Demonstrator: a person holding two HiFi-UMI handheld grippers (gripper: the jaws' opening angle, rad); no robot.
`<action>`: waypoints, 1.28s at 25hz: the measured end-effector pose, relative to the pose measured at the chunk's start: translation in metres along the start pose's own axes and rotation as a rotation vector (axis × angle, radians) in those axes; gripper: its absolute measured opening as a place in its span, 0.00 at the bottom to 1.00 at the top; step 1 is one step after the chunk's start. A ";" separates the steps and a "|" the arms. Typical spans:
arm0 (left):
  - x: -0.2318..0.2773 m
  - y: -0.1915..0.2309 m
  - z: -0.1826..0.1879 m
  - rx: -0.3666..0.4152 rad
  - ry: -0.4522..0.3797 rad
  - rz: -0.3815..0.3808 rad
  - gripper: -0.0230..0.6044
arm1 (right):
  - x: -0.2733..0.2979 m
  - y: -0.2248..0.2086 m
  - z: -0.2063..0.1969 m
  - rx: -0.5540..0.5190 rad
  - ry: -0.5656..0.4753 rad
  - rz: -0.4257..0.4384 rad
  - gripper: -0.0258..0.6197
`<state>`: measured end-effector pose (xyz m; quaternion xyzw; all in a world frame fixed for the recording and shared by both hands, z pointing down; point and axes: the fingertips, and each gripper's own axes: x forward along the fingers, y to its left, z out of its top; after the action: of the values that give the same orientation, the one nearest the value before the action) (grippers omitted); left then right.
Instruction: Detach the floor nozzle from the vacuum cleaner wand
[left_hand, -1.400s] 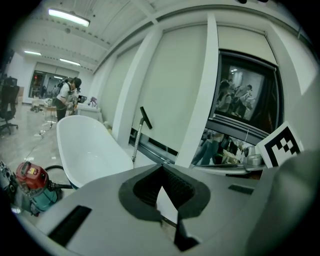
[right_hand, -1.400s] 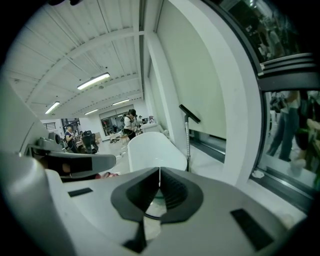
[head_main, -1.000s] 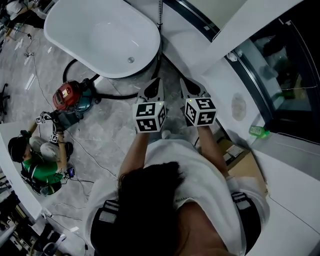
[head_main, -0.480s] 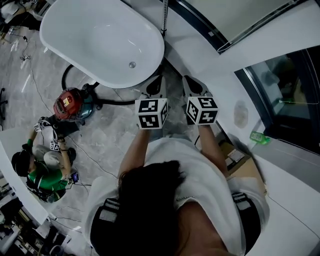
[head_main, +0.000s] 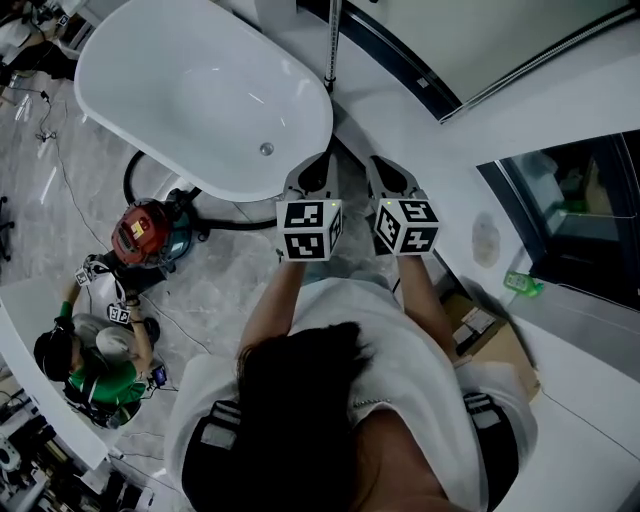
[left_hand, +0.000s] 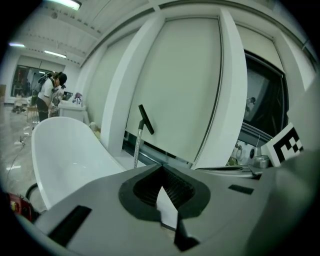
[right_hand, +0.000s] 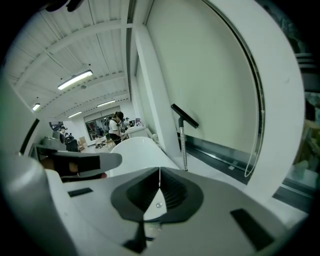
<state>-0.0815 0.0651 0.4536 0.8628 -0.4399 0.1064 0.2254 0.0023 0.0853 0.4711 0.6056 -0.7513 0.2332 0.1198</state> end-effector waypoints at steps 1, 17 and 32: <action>0.001 0.003 0.001 0.002 0.001 -0.007 0.04 | 0.002 0.001 0.001 0.004 -0.001 -0.007 0.06; 0.009 0.028 0.010 0.010 0.010 -0.040 0.04 | 0.010 0.002 0.010 0.030 -0.022 -0.067 0.06; 0.040 0.041 0.027 0.029 -0.011 -0.019 0.04 | 0.050 -0.017 0.041 -0.019 -0.062 -0.038 0.06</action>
<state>-0.0911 0.0028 0.4572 0.8706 -0.4314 0.1058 0.2115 0.0108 0.0193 0.4626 0.6255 -0.7453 0.2048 0.1064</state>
